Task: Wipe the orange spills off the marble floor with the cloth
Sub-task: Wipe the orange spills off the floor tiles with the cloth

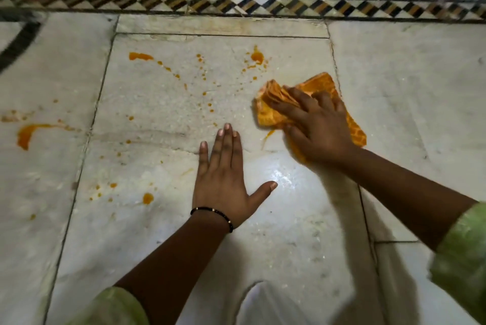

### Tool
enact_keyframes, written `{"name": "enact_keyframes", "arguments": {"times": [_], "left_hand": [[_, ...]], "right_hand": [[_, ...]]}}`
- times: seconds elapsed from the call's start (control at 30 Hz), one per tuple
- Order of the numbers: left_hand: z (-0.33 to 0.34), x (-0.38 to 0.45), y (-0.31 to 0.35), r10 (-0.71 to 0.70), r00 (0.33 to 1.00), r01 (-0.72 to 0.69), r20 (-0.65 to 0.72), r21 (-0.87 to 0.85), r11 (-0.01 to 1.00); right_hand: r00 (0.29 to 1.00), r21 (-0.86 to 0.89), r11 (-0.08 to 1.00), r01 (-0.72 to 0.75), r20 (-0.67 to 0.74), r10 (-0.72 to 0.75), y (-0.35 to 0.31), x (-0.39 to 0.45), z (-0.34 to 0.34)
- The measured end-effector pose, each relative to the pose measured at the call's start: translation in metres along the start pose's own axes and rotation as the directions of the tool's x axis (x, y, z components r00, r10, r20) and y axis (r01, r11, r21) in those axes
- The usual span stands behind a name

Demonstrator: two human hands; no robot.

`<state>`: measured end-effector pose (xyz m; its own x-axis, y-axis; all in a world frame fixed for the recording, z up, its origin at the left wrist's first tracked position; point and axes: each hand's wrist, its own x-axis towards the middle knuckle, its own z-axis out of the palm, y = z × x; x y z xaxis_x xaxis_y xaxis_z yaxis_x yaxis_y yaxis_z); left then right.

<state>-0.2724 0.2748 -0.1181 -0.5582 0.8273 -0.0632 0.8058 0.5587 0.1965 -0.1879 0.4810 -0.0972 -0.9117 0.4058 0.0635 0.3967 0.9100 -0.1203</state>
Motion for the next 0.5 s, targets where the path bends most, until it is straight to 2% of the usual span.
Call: {"name": "enact_keyframes", "arguments": {"times": [0.07, 0.1, 0.2, 0.27, 0.37, 0.5], "left_hand": [[0.0, 0.0, -0.001, 0.009, 1.0, -0.009, 0.002, -0.006, 1.0], [0.0, 0.0, -0.001, 0.006, 1.0, -0.006, 0.001, -0.005, 1.0], [0.0, 0.0, -0.001, 0.001, 1.0, -0.001, 0.006, 0.001, 1.0], [0.0, -0.001, -0.001, 0.0, 1.0, -0.001, 0.007, 0.01, 1.0], [0.0, 0.0, -0.001, -0.006, 1.0, 0.006, -0.002, 0.018, 1.0], [0.001, 0.0, 0.0, -0.001, 1.0, 0.001, -0.011, 0.021, 1.0]], "right_hand": [[0.999, 0.029, 0.999, 0.044, 0.017, -0.045, 0.025, -0.018, -0.01], [0.999, 0.034, 0.999, -0.004, 0.036, 0.002, 0.04, -0.017, -0.014], [0.959, 0.058, 0.957, -0.283, 0.045, 0.281, 0.061, 0.016, -0.016], [0.94, 0.04, 0.941, -0.335, 0.087, 0.331, 0.042, 0.042, -0.015], [0.98, 0.011, 0.989, -0.145, 0.138, 0.143, -0.009, 0.045, -0.008], [0.997, 0.052, 0.997, 0.061, 0.048, -0.063, -0.028, -0.028, -0.005]]}}
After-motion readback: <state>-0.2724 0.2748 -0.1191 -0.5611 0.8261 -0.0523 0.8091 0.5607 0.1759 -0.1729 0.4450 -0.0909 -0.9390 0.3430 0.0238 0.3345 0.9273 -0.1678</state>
